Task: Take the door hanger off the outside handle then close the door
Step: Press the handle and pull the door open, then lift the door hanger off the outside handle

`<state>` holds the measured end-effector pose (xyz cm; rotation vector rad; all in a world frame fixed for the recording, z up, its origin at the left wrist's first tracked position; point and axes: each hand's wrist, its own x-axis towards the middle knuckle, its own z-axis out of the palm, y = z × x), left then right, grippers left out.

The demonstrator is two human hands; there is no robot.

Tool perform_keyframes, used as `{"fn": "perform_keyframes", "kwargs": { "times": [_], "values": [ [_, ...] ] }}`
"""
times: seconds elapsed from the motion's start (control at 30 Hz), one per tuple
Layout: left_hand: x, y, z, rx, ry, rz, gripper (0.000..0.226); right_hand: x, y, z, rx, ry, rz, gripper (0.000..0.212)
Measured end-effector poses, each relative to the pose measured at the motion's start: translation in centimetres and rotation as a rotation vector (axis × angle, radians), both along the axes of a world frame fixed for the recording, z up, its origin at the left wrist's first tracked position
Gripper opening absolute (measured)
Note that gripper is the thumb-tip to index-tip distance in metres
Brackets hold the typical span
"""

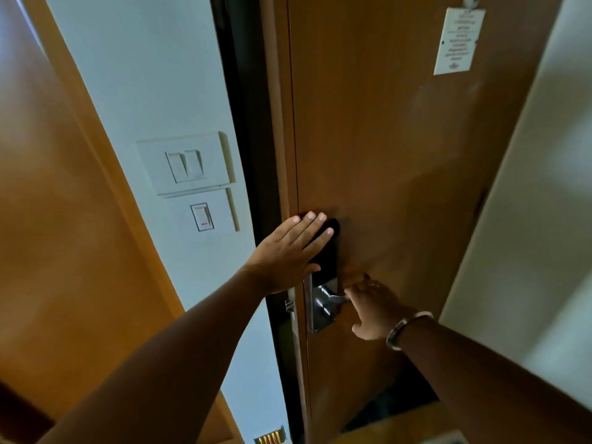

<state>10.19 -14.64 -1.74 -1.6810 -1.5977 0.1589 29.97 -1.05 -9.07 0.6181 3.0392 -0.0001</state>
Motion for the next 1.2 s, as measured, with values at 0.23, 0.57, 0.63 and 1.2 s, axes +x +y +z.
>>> {"fn": "perform_keyframes", "kwargs": {
  "times": [0.23,0.57,0.63,1.2],
  "values": [
    [3.1,-3.7,0.0,0.022,0.196,-0.327,0.063,8.2,-3.5,3.0,0.185,-0.218,-0.034,0.062],
    [7.9,-2.0,0.4,-0.059,-0.019,-0.198,0.079,18.5,-12.2,14.1,0.143,-0.05,-0.127,0.061],
    [10.1,-0.7,-0.5,-0.101,-0.072,-0.206,0.083,20.2,-13.7,17.0,0.183,0.053,-0.094,0.059],
    [25.1,11.8,-5.2,-0.528,-0.07,-0.789,0.058,22.3,-12.6,24.4,0.775,0.022,-0.223,0.048]
  ]
}}
